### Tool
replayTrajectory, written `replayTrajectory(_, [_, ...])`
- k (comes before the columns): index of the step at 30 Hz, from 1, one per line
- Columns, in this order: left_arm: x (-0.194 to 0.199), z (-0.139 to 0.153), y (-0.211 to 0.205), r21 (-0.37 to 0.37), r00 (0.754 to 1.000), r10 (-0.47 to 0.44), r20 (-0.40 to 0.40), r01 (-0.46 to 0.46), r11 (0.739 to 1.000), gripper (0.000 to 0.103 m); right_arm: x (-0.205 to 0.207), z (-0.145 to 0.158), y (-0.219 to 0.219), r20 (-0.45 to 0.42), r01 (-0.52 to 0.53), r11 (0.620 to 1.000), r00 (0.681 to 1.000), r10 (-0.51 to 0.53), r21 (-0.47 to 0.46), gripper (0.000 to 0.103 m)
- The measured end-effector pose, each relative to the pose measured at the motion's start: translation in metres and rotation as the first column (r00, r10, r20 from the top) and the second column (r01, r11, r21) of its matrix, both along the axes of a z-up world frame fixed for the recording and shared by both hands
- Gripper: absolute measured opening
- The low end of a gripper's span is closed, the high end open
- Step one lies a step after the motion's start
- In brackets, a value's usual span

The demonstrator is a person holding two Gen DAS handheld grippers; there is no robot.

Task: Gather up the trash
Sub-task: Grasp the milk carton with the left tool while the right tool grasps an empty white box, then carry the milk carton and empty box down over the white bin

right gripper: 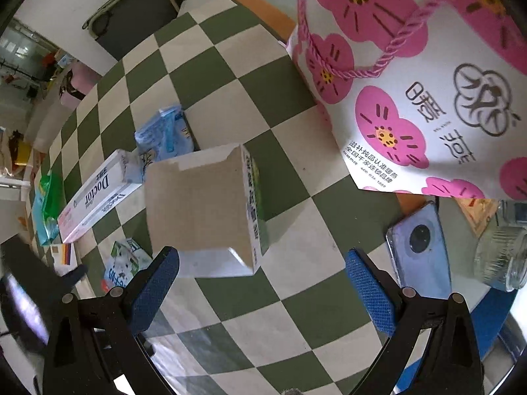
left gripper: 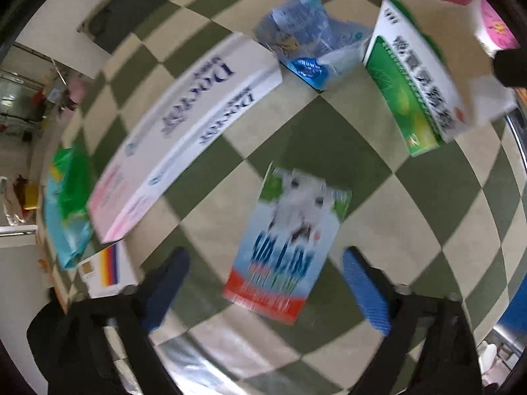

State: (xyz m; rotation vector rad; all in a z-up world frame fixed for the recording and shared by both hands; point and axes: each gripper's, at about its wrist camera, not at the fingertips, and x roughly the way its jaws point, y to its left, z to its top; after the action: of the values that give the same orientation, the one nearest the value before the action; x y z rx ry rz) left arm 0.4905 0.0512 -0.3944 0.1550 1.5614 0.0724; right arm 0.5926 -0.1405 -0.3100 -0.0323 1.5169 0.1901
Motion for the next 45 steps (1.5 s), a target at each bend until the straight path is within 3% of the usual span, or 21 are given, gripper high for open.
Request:
replayTrajectory(1, [0.003,-0.004,0.001,-0.017,1.0,0.015,-0.009,-0.015,1.0,0.059,0.002,-0.002,0.0,-0.006,0.003,1.0,1.0,-0.003,0.009,0.102])
replayTrajectory(3, [0.003,-0.003,0.008,-0.073,0.997,0.074,-0.007,-0.075,0.995,0.052,0.005,-0.003,0.001,-0.011,0.008,1.0,1.0,-0.008,0.02,0.102])
replayTrajectory(5, [-0.001,0.0,0.02,-0.082,0.987,0.161,0.002,-0.16,0.984,0.052,0.007,-0.004,0.005,-0.012,0.008,0.999,1.0,-0.008,0.035,0.102])
replayTrajectory(8, [-0.02,0.004,0.047,-0.085,0.939,0.345,0.007,-0.343,0.935,0.052,0.011,-0.006,0.019,-0.017,-0.011,0.999,1.0,0.012,0.049,0.102])
replayTrajectory(12, [-0.054,0.006,0.079,-0.073,0.837,0.546,0.023,-0.543,0.836,0.051,0.018,-0.016,0.041,-0.022,-0.045,0.998,0.999,0.046,0.038,0.102])
replayTrajectory(16, [-0.075,0.004,0.093,-0.068,0.768,0.64,0.031,-0.637,0.768,0.051,0.022,-0.038,0.065,-0.057,-0.095,0.995,0.994,0.094,-0.012,0.102])
replayTrajectory(19, [-0.083,0.007,0.095,-0.066,0.741,0.67,0.042,-0.667,0.742,0.051,0.022,-0.052,0.077,-0.073,-0.12,0.992,0.99,0.117,-0.043,0.102])
replayTrajectory(20, [-0.085,0.008,0.094,-0.068,0.736,0.676,0.046,-0.672,0.737,0.051,0.021,-0.054,0.079,-0.068,-0.127,0.99,0.99,0.123,-0.056,0.099])
replayTrajectory(23, [-0.095,0.02,0.1,-0.067,0.718,0.692,0.076,-0.688,0.722,0.051,0.016,-0.053,0.085,-0.021,-0.155,0.983,0.988,0.154,-0.1,0.077])
replayTrajectory(24, [-0.098,0.024,0.097,-0.071,0.714,0.695,0.086,-0.692,0.719,0.051,0.014,-0.05,0.086,-0.009,-0.163,0.982,0.987,0.163,-0.095,0.076])
replayTrajectory(30, [-0.132,0.057,0.089,-0.098,0.69,0.706,0.16,-0.701,0.707,0.051,-0.013,-0.03,0.09,0.033,-0.213,0.975,0.976,0.215,-0.057,0.074])
replayTrajectory(36, [-0.165,0.099,0.078,-0.134,0.662,0.713,0.231,-0.704,0.697,0.05,-0.063,0.012,0.092,0.1,-0.262,0.965,0.96,0.26,0.001,0.074])
replayTrajectory(42, [-0.209,0.131,0.084,-0.171,0.644,0.702,0.304,-0.689,0.705,0.05,-0.128,0.057,0.077,0.15,-0.295,0.953,0.947,0.283,0.067,0.074])
replayTrajectory(45, [-0.245,0.148,0.079,-0.186,0.643,0.684,0.343,-0.668,0.721,0.05,-0.171,0.08,0.062,0.184,-0.312,0.946,0.938,0.292,0.09,0.074])
